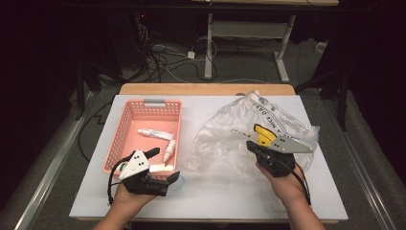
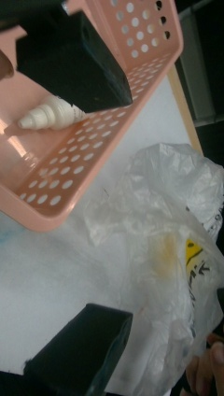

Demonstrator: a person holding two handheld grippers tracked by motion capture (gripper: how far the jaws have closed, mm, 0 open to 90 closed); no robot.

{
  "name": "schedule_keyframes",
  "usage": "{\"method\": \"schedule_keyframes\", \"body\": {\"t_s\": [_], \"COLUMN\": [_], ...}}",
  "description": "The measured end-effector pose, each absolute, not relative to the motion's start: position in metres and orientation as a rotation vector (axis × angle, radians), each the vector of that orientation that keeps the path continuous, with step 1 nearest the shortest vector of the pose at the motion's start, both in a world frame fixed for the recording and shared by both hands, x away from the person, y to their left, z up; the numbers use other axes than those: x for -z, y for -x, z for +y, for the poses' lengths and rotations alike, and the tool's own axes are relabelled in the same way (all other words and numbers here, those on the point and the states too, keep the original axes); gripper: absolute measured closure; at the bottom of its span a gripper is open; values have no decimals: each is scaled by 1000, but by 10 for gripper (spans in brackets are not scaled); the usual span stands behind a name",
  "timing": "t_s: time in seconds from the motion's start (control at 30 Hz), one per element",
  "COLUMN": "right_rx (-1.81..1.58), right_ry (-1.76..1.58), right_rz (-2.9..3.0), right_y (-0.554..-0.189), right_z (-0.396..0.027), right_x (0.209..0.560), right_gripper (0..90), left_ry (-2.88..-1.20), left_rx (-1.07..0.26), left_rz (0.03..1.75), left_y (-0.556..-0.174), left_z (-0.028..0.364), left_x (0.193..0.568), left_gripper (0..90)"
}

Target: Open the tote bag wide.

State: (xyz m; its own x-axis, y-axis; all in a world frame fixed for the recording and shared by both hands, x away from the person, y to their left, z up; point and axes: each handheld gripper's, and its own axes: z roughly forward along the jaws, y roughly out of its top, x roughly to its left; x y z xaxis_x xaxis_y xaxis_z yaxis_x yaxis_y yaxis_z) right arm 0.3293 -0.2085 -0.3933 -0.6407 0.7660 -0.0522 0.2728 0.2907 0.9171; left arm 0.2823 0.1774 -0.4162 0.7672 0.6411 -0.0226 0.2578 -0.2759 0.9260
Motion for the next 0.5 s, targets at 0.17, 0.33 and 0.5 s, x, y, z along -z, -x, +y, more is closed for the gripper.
{"method": "schedule_keyframes", "body": {"t_s": [0.17, 0.33, 0.5], "right_rx": [-1351, -1360, -1376], "right_ry": [-934, -960, -964], "right_rz": [2051, 2055, 2053], "right_y": [-339, -341, -343], "right_z": [-209, -208, -208], "right_x": [394, 397, 396], "right_gripper": [900, 900, 900], "left_ry": [-1850, -1940, -2068], "left_rx": [-363, -254, -240], "left_rz": [613, 544, 518], "left_y": [-271, -274, -306], "left_z": [149, 92, 19], "left_x": [418, 429, 455], "left_gripper": [227, 357, 466]}}
